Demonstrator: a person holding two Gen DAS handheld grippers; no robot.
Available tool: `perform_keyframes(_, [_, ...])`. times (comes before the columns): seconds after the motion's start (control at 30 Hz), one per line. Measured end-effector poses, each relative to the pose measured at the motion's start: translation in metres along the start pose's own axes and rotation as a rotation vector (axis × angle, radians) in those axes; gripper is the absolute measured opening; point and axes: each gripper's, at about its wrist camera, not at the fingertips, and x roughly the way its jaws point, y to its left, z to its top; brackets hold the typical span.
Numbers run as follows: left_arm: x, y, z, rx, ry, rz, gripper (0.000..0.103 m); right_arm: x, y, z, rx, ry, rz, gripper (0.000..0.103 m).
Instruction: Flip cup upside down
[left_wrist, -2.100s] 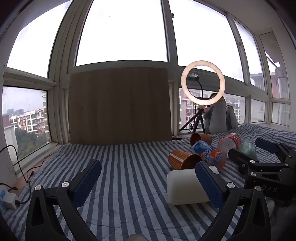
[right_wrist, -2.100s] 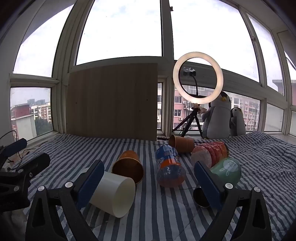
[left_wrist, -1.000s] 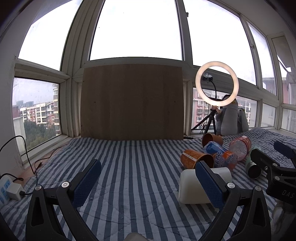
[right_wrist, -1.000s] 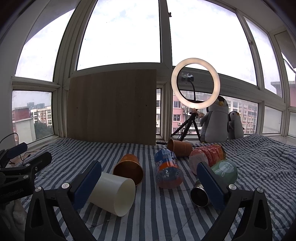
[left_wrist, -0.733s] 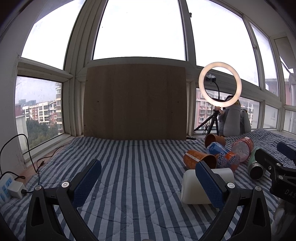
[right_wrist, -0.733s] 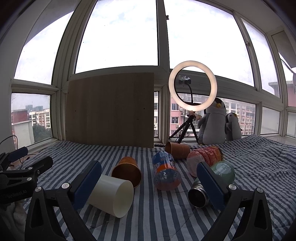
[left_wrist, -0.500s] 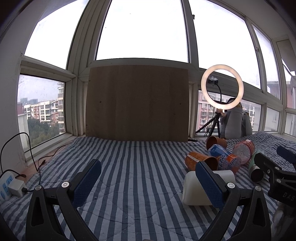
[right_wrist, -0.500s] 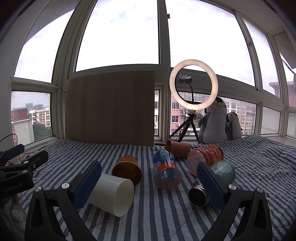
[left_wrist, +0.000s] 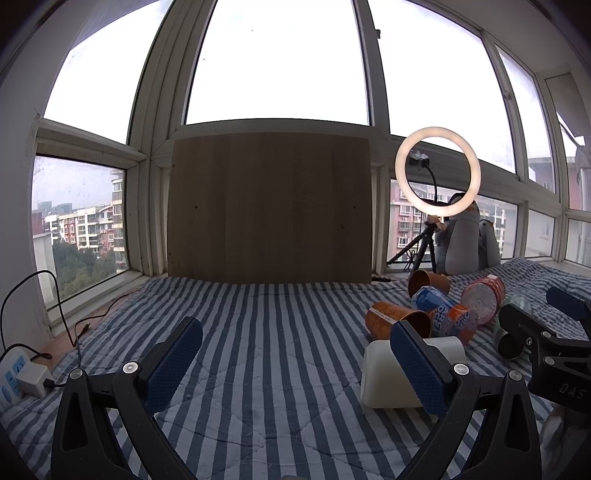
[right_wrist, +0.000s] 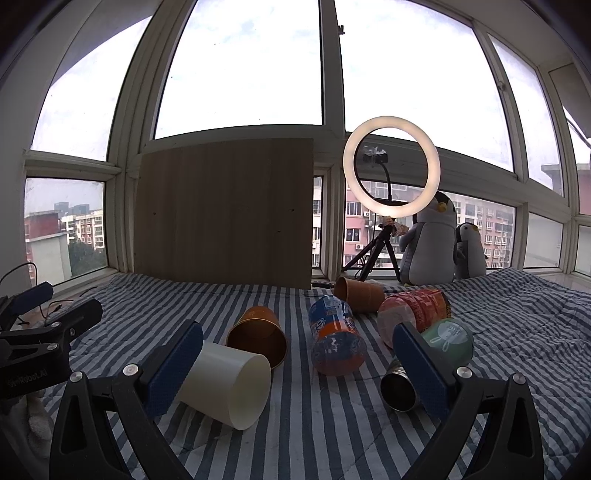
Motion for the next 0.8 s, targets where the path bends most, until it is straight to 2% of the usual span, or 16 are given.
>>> perform_keyframes(0.8, [0.0037,-0.0006,0.0002,0.008,0.024,-0.021,0.103,0.0007,0.0007,-0.0015,0.002,0.012,0.012,0.102])
